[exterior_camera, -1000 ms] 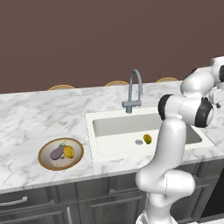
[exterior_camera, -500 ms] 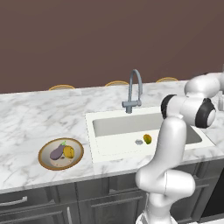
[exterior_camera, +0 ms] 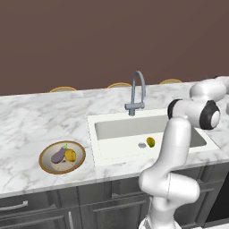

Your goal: There is a mixed pile of frozen fruits and vegetables on the counter. Locate all the frozen vegetables and place the items in a bowl on the counter. Take all the frozen fruits and defrost them in a running sink.

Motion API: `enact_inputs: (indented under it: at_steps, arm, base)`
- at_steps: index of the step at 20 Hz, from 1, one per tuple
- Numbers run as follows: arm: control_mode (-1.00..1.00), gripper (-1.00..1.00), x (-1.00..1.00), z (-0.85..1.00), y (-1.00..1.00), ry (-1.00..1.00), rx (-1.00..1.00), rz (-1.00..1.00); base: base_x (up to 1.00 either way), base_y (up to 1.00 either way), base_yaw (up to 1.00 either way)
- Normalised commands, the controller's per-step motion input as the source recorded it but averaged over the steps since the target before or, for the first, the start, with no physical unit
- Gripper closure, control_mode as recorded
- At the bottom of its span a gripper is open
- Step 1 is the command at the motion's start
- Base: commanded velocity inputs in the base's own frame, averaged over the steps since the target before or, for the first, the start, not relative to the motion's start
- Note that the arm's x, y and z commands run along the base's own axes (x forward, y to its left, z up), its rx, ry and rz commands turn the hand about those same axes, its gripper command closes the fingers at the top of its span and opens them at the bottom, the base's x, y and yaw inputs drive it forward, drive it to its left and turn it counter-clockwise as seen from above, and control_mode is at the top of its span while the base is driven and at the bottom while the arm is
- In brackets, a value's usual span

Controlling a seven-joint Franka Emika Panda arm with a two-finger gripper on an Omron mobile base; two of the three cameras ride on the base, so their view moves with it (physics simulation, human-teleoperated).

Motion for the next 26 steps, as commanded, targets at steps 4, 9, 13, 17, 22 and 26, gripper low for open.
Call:
enact_inputs:
  at_steps: [4, 9, 13, 17, 22, 26]
  arm:
    - [-1.00, -1.00, 0.00, -0.18, -0.27, -0.02, 0.02, -0.04]
    - [-1.00, -1.00, -0.03, -0.27, -0.30, -0.03, 0.02, -0.02]
    - [-1.00, -1.00, -0.01, -0.33, -0.08, -0.17, -0.02, 0.02]
    - [-1.00, -1.00, -0.01, -0.42, 0.00, -0.23, -0.13, 0.06]
    - [-1.00, -1.00, -0.03, -0.44, 0.18, -0.01, -0.43, 0.09]
    - [-1.00, -1.00, -0.02, -0.13, 0.39, 0.08, -0.45, 0.06]
  base:
    - [0.00, 0.00, 0.00]
    - [0.00, 0.00, 0.00]
    - [0.00, 0.00, 0.00]
    - [0.00, 0.00, 0.00]
    - [0.00, 0.00, 0.00]
    - [0.00, 0.00, 0.00]
